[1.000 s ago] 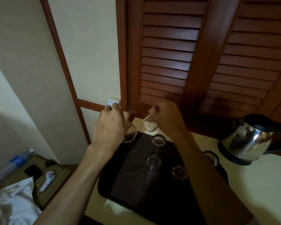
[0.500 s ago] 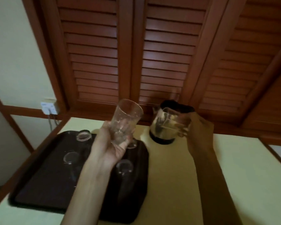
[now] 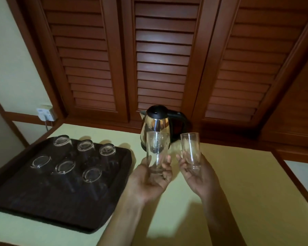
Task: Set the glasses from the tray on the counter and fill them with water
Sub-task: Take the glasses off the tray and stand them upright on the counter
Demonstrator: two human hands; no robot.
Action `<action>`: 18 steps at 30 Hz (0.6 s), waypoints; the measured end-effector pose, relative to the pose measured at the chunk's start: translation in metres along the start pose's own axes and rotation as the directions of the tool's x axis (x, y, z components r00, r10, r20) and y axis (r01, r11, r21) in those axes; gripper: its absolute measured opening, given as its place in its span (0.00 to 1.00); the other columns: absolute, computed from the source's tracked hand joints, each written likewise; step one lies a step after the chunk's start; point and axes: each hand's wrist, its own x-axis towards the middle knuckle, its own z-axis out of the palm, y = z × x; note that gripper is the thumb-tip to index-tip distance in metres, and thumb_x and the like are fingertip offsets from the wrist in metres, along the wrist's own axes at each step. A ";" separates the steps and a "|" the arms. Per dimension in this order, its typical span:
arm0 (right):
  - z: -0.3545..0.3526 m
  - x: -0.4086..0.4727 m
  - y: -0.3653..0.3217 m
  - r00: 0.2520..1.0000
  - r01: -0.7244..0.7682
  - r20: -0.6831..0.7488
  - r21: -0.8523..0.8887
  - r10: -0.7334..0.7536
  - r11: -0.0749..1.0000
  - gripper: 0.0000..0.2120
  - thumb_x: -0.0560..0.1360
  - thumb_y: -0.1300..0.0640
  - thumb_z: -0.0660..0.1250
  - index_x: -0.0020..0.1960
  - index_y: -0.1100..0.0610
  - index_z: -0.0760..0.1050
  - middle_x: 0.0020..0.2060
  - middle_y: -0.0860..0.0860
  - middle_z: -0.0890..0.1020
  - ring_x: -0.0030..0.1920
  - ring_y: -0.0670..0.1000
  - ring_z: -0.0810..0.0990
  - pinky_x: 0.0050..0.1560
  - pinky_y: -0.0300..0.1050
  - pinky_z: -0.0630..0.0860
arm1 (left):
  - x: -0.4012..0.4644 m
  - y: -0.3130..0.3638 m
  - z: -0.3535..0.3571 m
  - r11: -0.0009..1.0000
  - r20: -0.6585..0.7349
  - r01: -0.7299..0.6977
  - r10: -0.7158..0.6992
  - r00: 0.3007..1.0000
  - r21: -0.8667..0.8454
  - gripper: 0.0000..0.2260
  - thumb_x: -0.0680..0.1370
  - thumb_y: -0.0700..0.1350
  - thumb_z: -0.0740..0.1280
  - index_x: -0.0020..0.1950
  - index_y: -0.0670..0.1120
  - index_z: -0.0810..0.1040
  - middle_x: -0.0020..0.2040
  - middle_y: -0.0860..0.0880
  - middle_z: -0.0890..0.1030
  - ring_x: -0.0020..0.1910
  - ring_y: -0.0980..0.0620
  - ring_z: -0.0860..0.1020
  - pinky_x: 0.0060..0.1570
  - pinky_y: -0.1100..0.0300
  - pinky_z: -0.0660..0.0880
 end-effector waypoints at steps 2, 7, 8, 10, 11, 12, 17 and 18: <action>-0.009 0.005 -0.001 0.999 -0.052 -0.002 0.060 0.052 0.997 0.23 0.82 0.47 0.63 0.61 0.68 0.75 0.46 0.68 0.82 0.35 0.54 0.80 0.34 0.44 0.81 | 0.007 -0.002 -0.009 0.998 0.089 -0.049 0.052 0.995 -0.036 0.27 0.83 0.56 0.62 0.75 0.39 0.72 0.49 0.37 0.81 0.32 0.46 0.80 0.29 0.57 0.80; -0.026 0.009 -0.005 0.985 -0.067 0.166 0.069 0.055 0.995 0.33 0.77 0.41 0.63 0.68 0.69 0.73 0.51 0.66 0.81 0.45 0.58 0.83 0.47 0.50 0.85 | 0.015 0.007 -0.031 0.982 0.334 -0.189 0.183 0.925 -0.015 0.43 0.67 0.56 0.79 0.77 0.40 0.70 0.60 0.33 0.81 0.46 0.42 0.86 0.44 0.51 0.86; -0.027 0.009 -0.006 0.982 -0.060 0.183 0.028 0.054 0.998 0.33 0.78 0.41 0.62 0.68 0.69 0.73 0.52 0.66 0.81 0.47 0.59 0.84 0.49 0.53 0.84 | 0.014 0.010 -0.037 0.983 0.378 -0.183 0.167 0.911 0.006 0.44 0.66 0.54 0.82 0.76 0.38 0.70 0.61 0.33 0.81 0.50 0.41 0.86 0.47 0.49 0.86; -0.030 0.012 -0.007 0.975 -0.030 0.218 -0.105 0.052 0.994 0.28 0.79 0.44 0.60 0.67 0.67 0.74 0.52 0.65 0.83 0.51 0.61 0.85 0.51 0.58 0.83 | 0.008 0.015 -0.044 0.977 0.452 -0.188 0.126 0.883 0.097 0.42 0.68 0.51 0.82 0.76 0.36 0.70 0.61 0.33 0.81 0.54 0.38 0.85 0.54 0.44 0.84; -0.030 0.013 -0.009 0.970 -0.002 0.238 -0.188 0.048 0.982 0.25 0.79 0.48 0.60 0.67 0.66 0.74 0.53 0.65 0.83 0.53 0.63 0.85 0.52 0.60 0.82 | 0.005 0.017 -0.048 0.956 0.457 -0.236 0.134 0.879 0.173 0.40 0.69 0.50 0.82 0.75 0.37 0.71 0.60 0.33 0.81 0.55 0.36 0.84 0.56 0.42 0.83; -0.030 0.016 -0.010 0.966 0.031 0.254 -0.275 0.042 0.961 0.22 0.79 0.52 0.61 0.67 0.64 0.75 0.55 0.66 0.83 0.55 0.64 0.84 0.54 0.62 0.82 | 0.003 0.019 -0.051 0.908 0.430 -0.313 0.173 0.886 0.278 0.39 0.69 0.49 0.83 0.74 0.37 0.73 0.60 0.33 0.82 0.55 0.35 0.84 0.58 0.41 0.82; -0.026 0.034 -0.003 0.939 0.319 0.323 -0.696 -0.116 0.643 0.22 0.72 0.71 0.74 0.63 0.61 0.74 0.54 0.62 0.85 0.57 0.60 0.83 0.57 0.49 0.79 | -0.009 0.017 -0.076 0.279 0.301 -0.478 0.496 0.815 0.833 0.32 0.62 0.43 0.84 0.65 0.44 0.80 0.57 0.42 0.85 0.58 0.44 0.83 0.60 0.53 0.79; -0.024 0.038 0.003 0.931 0.356 0.331 -0.740 -0.151 0.571 0.22 0.70 0.72 0.75 0.60 0.60 0.73 0.52 0.62 0.85 0.54 0.57 0.83 0.54 0.46 0.79 | -0.008 0.012 -0.083 0.185 0.317 -0.469 0.524 0.791 0.863 0.31 0.63 0.41 0.84 0.63 0.43 0.79 0.55 0.43 0.85 0.57 0.46 0.83 0.59 0.55 0.79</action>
